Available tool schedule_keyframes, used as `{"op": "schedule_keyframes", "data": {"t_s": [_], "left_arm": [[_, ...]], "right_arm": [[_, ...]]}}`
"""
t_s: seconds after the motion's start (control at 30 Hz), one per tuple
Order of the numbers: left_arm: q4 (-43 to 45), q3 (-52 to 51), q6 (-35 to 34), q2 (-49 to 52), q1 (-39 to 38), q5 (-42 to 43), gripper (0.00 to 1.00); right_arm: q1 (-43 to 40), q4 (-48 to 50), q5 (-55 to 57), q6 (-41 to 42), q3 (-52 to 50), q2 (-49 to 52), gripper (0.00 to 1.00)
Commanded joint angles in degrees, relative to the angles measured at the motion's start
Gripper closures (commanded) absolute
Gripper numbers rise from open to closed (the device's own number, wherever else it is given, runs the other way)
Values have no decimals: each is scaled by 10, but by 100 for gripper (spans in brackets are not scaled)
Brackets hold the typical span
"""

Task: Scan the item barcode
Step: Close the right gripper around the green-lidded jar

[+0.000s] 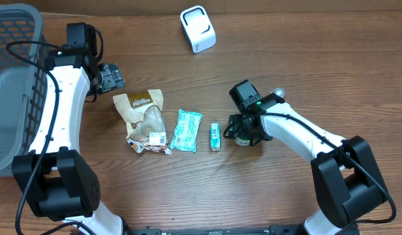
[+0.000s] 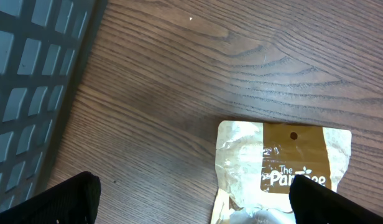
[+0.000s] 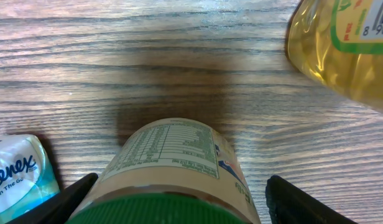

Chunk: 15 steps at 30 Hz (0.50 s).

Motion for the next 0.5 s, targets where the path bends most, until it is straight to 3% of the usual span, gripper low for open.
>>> {"op": "schedule_keyframes", "data": {"t_s": [0.0,0.47], "left_arm": [[0,4,2,-10,-5,-7,0],[0,4,2,-10,-5,-7,1]], "right_arm": [[-2,1,-8,-2,-2,2,20],[-2,11,-14,-2,-2,2,18]]}}
